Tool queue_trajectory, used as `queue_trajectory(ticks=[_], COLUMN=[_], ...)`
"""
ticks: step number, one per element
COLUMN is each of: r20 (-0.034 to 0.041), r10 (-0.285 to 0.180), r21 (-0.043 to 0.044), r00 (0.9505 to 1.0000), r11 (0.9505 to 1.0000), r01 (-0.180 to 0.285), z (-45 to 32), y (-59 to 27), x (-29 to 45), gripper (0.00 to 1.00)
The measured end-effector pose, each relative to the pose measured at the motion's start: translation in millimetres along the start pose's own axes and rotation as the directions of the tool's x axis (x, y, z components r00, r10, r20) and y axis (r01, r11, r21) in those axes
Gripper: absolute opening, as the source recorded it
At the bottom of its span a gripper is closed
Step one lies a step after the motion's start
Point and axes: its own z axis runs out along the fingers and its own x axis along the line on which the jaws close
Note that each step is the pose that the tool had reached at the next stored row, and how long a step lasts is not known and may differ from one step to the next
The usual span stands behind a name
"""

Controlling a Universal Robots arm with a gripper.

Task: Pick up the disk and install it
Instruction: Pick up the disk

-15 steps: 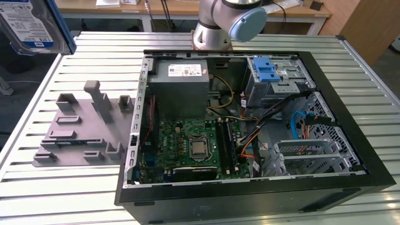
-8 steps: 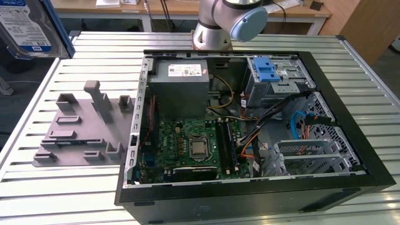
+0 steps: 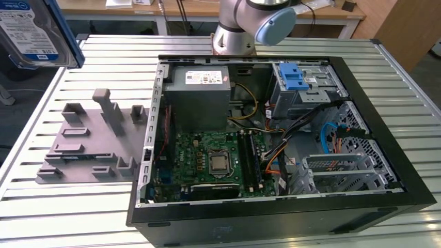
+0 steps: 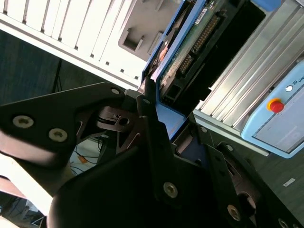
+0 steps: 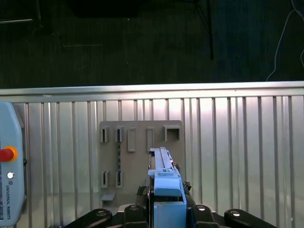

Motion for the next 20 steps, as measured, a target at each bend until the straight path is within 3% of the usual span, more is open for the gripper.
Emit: queue_trajectory(ticks=[20], r20=[-0.0001], r10=[0.000], r21=[-0.0001], r00=[1.0000], r11=[1.0000], r01=[0.000], z=[0.0], y=[-33.9], x=[16.8], gripper=[0.36])
